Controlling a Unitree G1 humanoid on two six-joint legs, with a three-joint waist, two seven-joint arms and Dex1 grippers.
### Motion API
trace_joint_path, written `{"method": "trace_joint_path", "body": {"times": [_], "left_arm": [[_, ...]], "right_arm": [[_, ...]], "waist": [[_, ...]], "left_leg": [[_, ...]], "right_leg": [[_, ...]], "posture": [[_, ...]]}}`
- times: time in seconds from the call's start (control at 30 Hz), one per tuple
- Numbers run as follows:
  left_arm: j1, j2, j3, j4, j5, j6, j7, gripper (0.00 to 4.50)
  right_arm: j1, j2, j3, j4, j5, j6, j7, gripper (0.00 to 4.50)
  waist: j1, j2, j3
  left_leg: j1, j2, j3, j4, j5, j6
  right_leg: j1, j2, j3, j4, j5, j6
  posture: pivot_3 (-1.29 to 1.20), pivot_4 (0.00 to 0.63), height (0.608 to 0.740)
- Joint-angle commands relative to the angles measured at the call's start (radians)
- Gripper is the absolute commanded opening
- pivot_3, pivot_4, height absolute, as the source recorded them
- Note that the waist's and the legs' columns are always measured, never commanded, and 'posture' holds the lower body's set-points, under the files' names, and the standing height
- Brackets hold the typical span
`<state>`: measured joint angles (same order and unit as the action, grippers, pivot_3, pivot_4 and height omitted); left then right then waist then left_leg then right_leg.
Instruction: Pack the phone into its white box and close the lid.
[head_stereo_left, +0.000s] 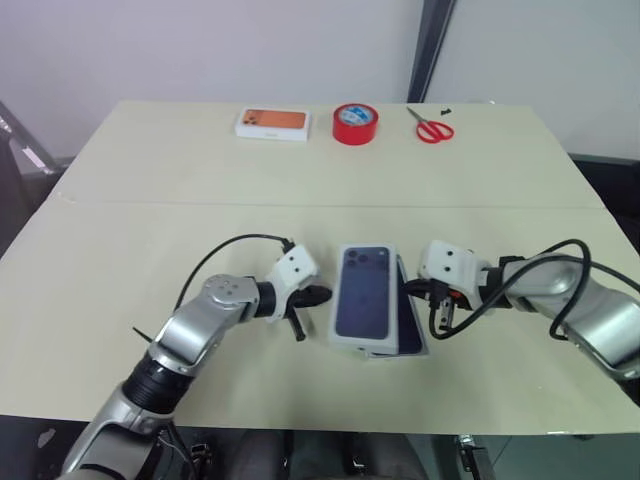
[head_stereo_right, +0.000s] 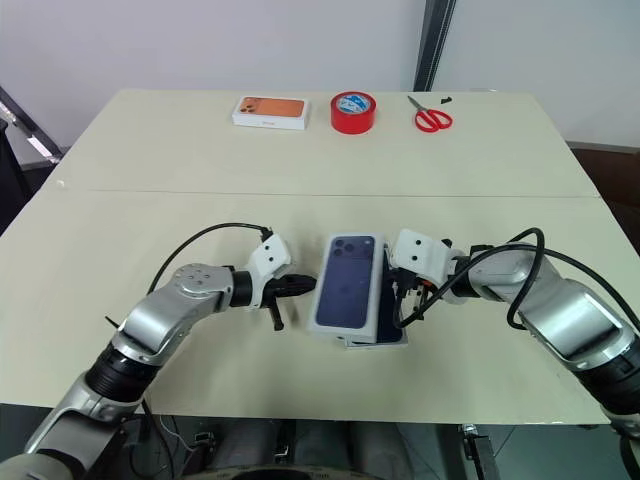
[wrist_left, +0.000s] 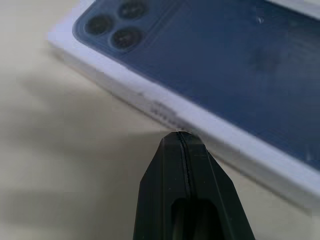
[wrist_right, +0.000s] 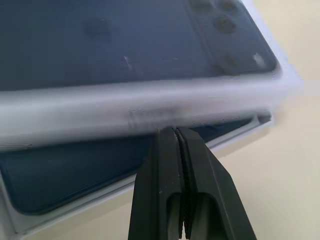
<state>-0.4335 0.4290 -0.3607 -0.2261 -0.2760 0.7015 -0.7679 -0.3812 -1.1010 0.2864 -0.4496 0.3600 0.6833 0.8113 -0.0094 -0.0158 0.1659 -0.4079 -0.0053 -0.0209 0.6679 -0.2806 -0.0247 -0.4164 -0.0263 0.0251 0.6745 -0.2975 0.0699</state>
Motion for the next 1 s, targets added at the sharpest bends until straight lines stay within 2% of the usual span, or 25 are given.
{"method": "trace_joint_path", "body": {"times": [0.03, 0.27, 0.57, 1.0], "left_arm": [[-0.033, -0.056, 0.02, -0.025, -0.062, 0.015, -0.019, 0.0], [-0.054, -0.094, 0.015, -0.047, -0.08, 0.049, -0.049, 0.0], [-0.047, -0.058, -0.002, -0.076, -0.099, 0.1, -0.094, 0.0], [-0.059, -0.07, -0.014, 0.001, -0.047, 0.067, -0.049, 0.0]], "right_arm": [[0.017, -0.002, -0.044, -0.041, -0.021, -0.006, 0.031, 0.06], [0.055, -0.011, -0.098, -0.029, -0.044, -0.008, 0.086, 0.06], [0.072, 0.011, -0.103, -0.016, -0.091, -0.017, 0.112, 0.06], [0.086, 0.036, -0.114, -0.018, -0.12, 0.0, 0.122, 0.06]], "waist": [[-0.002, 0.0, 0.0], [0.0, 0.0, 0.0], [-0.002, 0.0, 0.0], [-0.002, 0.0, 0.0]], "left_leg": [[0.0, 0.0, 0.0, 0.0, 0.0, 0.0], [0.0, 0.0, 0.0, 0.0, 0.0, 0.0], [0.001, 0.0, 0.0, 0.0, 0.0, 0.0], [0.001, 0.0, 0.0, 0.0, 0.0, 0.0]], "right_leg": [[0.0, 0.0, 0.0, 0.0, 0.0, 0.0], [0.001, 0.0, 0.0, 0.0, 0.0, 0.0], [0.001, 0.0, 0.0, 0.0, 0.0, 0.0], [0.002, 0.0, 0.0, 0.0, 0.0, 0.0]], "posture": [[0.0, 0.15, 0.74], [0.0, 0.15, 0.74], [0.0, 0.15, 0.74], [0.0, 0.15, 0.74]]}}
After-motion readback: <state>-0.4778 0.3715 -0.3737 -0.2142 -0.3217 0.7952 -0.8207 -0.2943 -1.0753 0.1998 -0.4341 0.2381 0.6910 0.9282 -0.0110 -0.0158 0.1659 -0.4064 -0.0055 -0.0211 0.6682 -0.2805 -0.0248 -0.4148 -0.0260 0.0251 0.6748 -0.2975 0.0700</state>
